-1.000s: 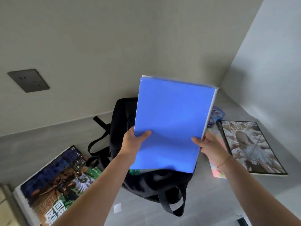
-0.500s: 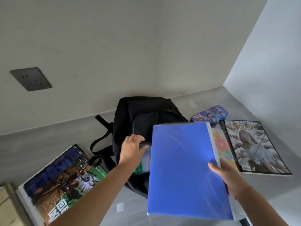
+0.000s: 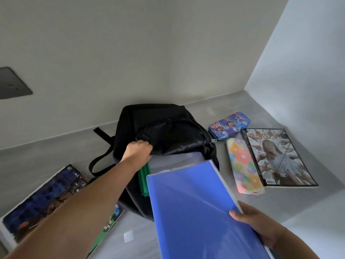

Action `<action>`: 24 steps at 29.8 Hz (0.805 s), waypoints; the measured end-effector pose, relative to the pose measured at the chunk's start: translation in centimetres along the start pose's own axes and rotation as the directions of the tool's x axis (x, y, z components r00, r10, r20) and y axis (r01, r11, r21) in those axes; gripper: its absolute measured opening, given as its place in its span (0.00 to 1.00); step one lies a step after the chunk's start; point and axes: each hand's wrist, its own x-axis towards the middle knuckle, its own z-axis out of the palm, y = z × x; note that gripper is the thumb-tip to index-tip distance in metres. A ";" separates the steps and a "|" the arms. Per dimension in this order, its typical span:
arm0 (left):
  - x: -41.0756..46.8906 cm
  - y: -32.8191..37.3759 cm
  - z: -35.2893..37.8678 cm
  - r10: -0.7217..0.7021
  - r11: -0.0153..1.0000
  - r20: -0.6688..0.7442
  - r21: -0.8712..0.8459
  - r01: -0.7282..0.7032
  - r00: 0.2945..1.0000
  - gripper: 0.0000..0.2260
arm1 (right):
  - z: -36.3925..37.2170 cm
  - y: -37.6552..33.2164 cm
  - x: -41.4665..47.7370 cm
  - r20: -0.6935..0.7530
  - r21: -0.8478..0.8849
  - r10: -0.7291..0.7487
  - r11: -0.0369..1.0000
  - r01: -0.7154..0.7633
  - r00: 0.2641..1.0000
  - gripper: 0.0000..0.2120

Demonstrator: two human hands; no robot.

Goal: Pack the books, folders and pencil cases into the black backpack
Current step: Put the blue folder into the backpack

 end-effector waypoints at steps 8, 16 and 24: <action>0.8 -0.6 -1.5 -0.162 0.961 0.012 -0.223 0.160 0.987 0.13 | 1.9 -1.4 3.0 -0.030 -0.085 0.057 0.995 -0.059 0.998 0.18; 0.1 -1.2 -2.1 -0.141 0.960 0.027 -0.240 0.144 0.990 0.12 | 2.3 -4.4 5.9 -0.237 -0.223 -0.053 0.975 -0.002 0.970 0.05; -1.2 -1.4 -0.4 -0.066 0.927 0.065 -0.365 0.085 0.996 0.14 | 2.1 -3.3 5.5 -0.279 -0.270 -0.124 0.962 0.046 0.952 0.05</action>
